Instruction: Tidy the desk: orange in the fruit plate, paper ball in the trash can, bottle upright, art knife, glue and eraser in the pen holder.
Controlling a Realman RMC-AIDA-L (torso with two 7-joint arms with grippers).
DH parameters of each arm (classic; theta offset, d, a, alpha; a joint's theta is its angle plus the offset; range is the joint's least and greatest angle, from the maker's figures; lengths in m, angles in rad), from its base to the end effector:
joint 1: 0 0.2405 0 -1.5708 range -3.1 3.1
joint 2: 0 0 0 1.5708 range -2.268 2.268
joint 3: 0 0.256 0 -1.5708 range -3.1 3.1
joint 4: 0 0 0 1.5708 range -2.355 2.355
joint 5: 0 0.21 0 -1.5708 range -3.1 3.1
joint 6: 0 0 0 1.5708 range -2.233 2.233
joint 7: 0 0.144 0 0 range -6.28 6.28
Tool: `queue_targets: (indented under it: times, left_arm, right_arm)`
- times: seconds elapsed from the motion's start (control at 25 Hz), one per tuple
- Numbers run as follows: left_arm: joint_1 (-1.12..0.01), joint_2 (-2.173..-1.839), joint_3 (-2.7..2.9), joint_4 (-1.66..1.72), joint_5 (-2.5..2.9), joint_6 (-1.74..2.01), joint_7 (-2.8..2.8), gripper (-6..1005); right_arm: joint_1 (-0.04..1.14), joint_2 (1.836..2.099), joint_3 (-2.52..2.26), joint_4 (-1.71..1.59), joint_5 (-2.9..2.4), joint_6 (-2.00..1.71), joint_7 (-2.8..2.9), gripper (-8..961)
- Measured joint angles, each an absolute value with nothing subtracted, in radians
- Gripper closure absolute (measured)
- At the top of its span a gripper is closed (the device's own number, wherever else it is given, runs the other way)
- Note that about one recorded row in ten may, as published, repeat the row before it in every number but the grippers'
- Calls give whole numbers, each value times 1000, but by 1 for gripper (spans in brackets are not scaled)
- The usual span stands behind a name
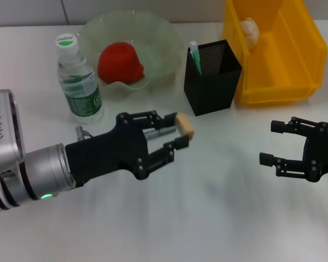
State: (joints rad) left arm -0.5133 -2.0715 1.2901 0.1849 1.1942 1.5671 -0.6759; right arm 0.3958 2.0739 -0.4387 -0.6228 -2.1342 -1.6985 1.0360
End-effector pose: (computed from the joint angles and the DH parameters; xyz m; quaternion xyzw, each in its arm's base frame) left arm -0.2420 0.2791 -0.0679 -0.9101 -0.0650 -0.3828 0.1446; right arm 0.3157 0.2733 0.0152 -0.9391 0.1540 0.2461 0.1838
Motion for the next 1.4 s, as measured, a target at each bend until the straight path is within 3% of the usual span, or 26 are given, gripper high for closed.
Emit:
queue_targets:
  times: [0.28, 1.16, 1.4]
  left_arm:
    - [-515, -2049, 1409, 262, 1233, 1595, -796, 546]
    - [-512, -2059, 1401, 272, 1237, 1585, -794, 532]
    - [-509, -2062, 1390, 272, 1236, 1584, -791, 528]
  right_arm:
    - [396, 2070, -440, -623, -2138, -1713, 1047, 210]
    - [403, 2069, -443, -622, -2140, -1717, 1069, 223]
    - [452, 2031, -443, -621, -2137, -1812, 1348, 226]
